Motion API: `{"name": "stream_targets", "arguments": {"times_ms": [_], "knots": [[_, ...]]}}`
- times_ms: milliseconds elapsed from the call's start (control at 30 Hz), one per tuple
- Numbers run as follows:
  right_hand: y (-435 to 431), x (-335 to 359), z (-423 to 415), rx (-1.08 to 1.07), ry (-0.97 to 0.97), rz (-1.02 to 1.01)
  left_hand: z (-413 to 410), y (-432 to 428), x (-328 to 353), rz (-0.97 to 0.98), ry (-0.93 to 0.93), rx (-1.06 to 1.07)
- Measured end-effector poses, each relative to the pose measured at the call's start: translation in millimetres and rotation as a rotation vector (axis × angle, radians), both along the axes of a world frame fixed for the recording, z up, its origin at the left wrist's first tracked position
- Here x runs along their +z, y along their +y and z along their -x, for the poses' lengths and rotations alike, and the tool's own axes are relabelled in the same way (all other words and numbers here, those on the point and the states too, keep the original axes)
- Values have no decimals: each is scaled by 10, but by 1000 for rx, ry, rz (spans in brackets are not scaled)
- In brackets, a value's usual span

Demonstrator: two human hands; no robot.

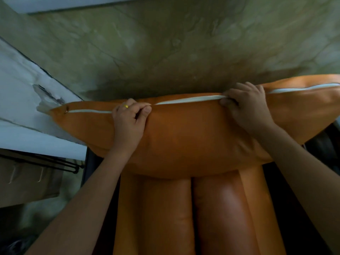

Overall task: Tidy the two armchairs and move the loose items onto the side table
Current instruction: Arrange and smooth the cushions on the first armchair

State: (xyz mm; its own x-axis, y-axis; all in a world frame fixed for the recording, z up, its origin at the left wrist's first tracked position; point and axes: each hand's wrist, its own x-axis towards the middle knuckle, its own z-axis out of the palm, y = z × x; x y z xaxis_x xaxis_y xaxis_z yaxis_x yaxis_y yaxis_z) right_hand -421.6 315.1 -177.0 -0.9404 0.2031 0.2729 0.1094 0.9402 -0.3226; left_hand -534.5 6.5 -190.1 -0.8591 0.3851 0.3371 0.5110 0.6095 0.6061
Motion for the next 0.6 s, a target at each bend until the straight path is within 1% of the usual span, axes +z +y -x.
{"name": "stream_targets", "arguments": {"times_ms": [67,167,267,400,500,600], "knots": [[9,-163,53,-5,-95,18,31,19,-176,43,-54,1],[-74,-580,-89,-15,-237,61,-83,-35,-535,148,-179,-41],[-179,-920,-290,-51,-357,48,-199,-63,-725,298,-287,-82],[-273,-828,-250,-99,-427,111,-144,-16,-593,460,-283,-147],[-389,-804,-347,-19,-449,48,-188,-32,-609,623,-251,-258],[-485,-869,-462,-8,-429,-14,-244,-5,-716,704,-224,-232]]}}
